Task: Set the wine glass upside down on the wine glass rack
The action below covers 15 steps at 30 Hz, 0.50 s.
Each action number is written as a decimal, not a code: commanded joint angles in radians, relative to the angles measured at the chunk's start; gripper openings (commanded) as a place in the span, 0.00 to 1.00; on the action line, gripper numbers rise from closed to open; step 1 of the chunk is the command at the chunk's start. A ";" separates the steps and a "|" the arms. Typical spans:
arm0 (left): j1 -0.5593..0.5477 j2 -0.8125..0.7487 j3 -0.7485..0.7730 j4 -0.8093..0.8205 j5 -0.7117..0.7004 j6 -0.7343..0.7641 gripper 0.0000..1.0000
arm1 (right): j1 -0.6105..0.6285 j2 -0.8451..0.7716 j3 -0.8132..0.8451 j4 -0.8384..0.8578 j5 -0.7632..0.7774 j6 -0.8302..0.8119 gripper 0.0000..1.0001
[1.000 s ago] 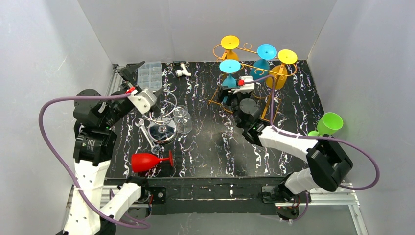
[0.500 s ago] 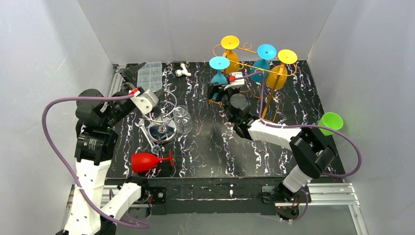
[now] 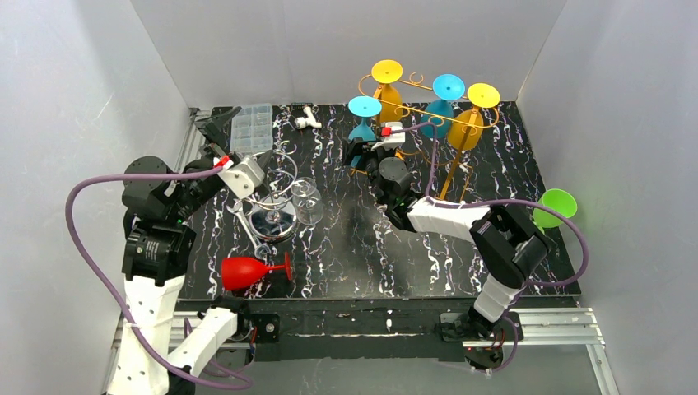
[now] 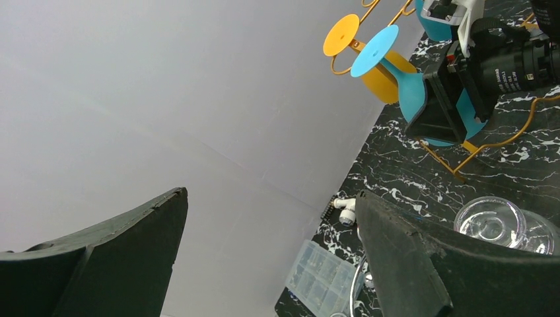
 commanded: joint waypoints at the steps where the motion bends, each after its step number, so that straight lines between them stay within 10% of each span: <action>1: 0.002 -0.014 -0.003 -0.023 -0.009 0.017 0.98 | -0.001 -0.001 0.045 0.108 0.030 0.014 0.70; 15: 0.002 -0.018 -0.009 -0.031 -0.015 0.024 0.98 | -0.037 -0.034 0.023 0.131 0.029 0.036 0.70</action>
